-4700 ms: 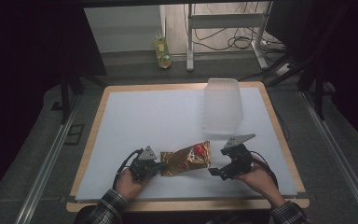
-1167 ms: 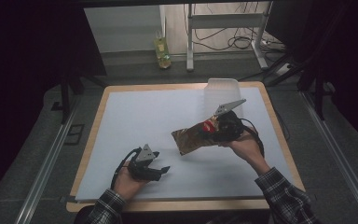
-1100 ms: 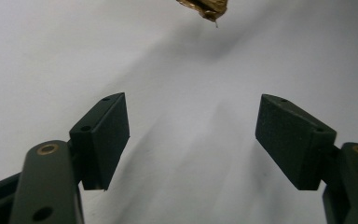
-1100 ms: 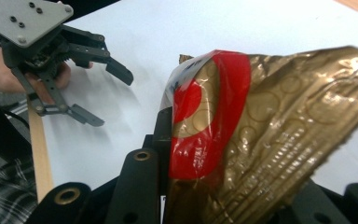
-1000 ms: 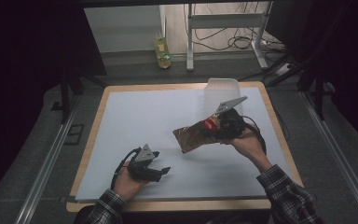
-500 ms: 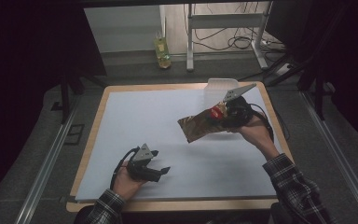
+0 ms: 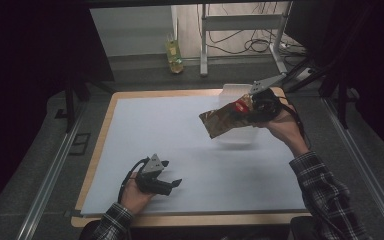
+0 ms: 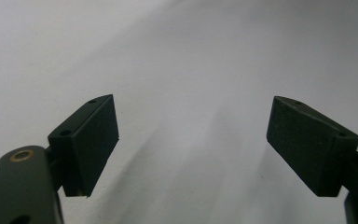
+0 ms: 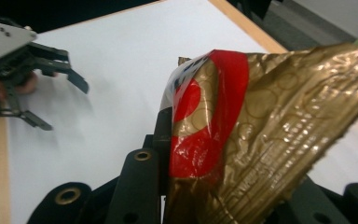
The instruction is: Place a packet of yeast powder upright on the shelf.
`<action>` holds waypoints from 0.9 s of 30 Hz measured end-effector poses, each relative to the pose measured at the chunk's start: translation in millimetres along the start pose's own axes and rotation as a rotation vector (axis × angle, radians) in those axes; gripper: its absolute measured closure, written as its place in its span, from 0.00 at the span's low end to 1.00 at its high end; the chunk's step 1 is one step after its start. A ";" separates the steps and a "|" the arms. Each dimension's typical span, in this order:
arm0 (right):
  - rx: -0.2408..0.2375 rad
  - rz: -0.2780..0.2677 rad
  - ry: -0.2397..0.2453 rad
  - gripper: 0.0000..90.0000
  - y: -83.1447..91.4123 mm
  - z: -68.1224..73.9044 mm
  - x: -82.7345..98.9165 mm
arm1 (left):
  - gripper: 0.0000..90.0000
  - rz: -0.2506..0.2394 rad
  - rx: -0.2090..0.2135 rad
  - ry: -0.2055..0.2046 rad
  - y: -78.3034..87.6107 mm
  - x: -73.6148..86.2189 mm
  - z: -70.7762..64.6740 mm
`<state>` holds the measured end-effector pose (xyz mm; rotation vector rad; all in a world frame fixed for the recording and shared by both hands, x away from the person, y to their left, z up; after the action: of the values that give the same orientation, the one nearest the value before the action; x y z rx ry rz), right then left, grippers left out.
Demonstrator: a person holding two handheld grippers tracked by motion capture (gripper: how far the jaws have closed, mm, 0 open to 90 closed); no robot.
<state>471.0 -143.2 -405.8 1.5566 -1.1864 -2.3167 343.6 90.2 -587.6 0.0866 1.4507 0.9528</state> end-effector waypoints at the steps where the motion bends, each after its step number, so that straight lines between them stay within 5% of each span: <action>1: 0.007 0.001 0.003 0.78 1.5 -1.8 -1.3 | 0.18 -0.004 -0.001 0.000 0.3 -0.4 0.1; 27: 0.218 0.029 0.098 0.78 33.6 -78.0 -20.7 | 0.14 -0.008 -0.032 0.000 4.9 1.5 6.9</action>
<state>534.4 -198.4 -381.8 1.6852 -1.4683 -2.1261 346.8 97.6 -584.7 0.0571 1.4344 0.9691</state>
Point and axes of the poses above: each handheld gripper's, and its own axes: y roughly backward along the jaws, x roughly out of its underside, z roughly to its left, the point moved 9 cm from there along -y, roughly forward along the jaws, and after that the axes turned 15 degrees about -y, right-handed, at the moved point
